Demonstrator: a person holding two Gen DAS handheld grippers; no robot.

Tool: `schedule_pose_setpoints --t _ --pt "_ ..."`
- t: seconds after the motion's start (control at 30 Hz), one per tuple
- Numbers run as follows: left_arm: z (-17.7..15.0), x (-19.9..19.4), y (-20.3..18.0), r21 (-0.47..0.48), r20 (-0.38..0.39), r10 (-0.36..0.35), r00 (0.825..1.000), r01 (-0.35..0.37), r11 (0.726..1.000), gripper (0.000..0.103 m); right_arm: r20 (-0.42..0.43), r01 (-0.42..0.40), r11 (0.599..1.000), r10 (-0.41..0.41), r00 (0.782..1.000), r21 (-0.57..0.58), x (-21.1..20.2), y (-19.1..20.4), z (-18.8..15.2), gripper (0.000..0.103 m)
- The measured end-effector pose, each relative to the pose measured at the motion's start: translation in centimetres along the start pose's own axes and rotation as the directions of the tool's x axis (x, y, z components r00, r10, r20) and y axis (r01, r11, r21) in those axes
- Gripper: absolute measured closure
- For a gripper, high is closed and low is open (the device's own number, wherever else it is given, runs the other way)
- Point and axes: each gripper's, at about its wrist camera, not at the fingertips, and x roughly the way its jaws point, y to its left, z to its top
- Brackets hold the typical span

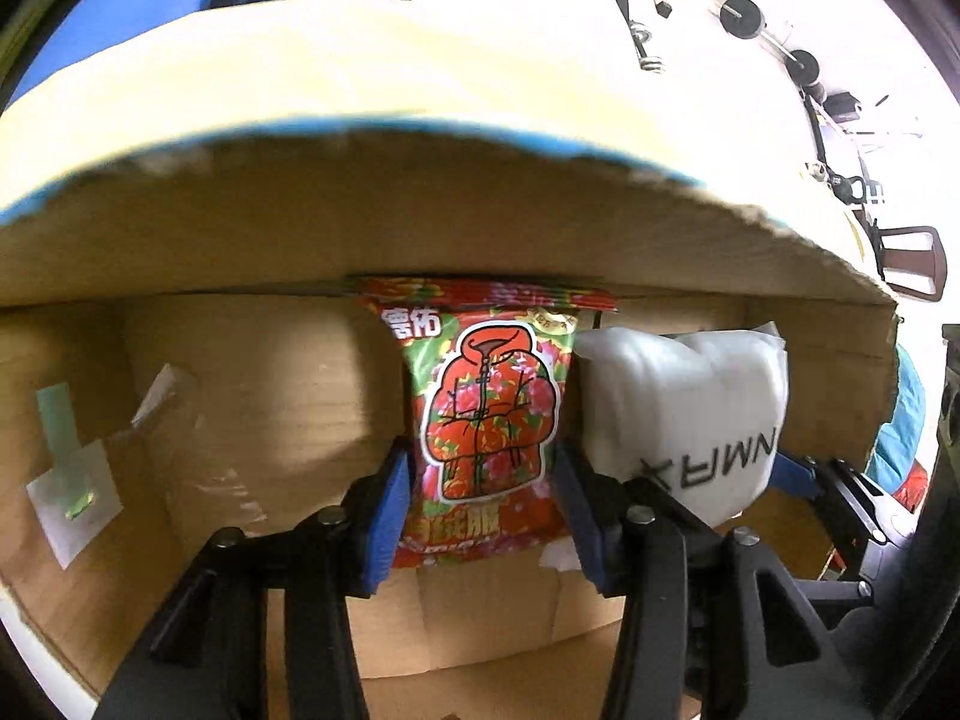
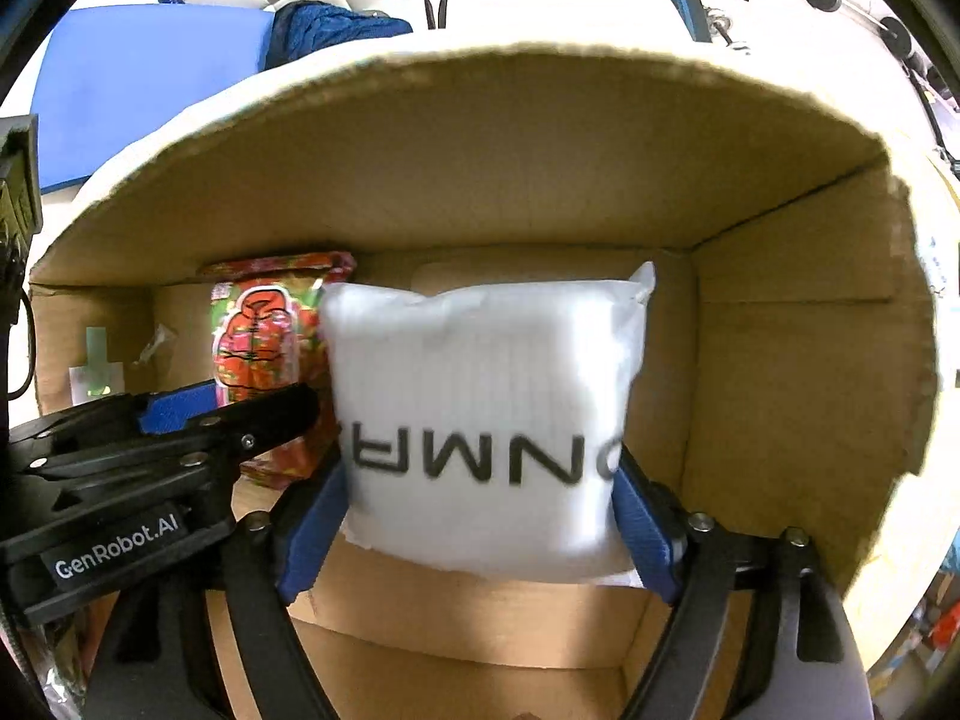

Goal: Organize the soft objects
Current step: 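Open both grippers to release the bags inside the box and lift away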

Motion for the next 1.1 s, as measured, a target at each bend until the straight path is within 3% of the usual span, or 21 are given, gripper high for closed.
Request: schedule_pose_setpoints --t 0.17,0.33,0.4,0.6,1.1 --pt "-1.0 -2.2 -0.3 0.004 0.033 0.031 0.999 -0.031 1.000 0.049 0.022 0.007 1.000 -0.007 1.000 -0.015 -2.1 0.6 -1.4 0.008" --pt "-2.7 -3.7 0.1 0.020 0.071 0.075 0.995 -0.077 0.997 0.046 0.041 0.022 1.000 -0.021 0.999 -0.017 -3.5 1.3 -2.9 0.008" --pt "-3.6 -4.1 0.1 0.024 0.097 0.103 0.990 -0.105 0.994 0.025 0.054 0.003 1.000 -0.002 0.999 -0.027 -4.1 1.7 -3.8 0.001" --pt "-7.0 -6.3 2.1 -0.003 0.195 0.147 0.970 -0.149 0.989 0.003 0.087 0.010 0.999 -0.007 0.996 -0.037 -5.8 1.6 -5.3 0.000" --pt "-12.4 -11.2 -1.7 -0.013 0.380 0.180 0.907 -0.189 0.982 0.002 0.231 0.020 0.998 -0.005 0.973 -0.064 -12.6 0.0 -12.0 0.000"
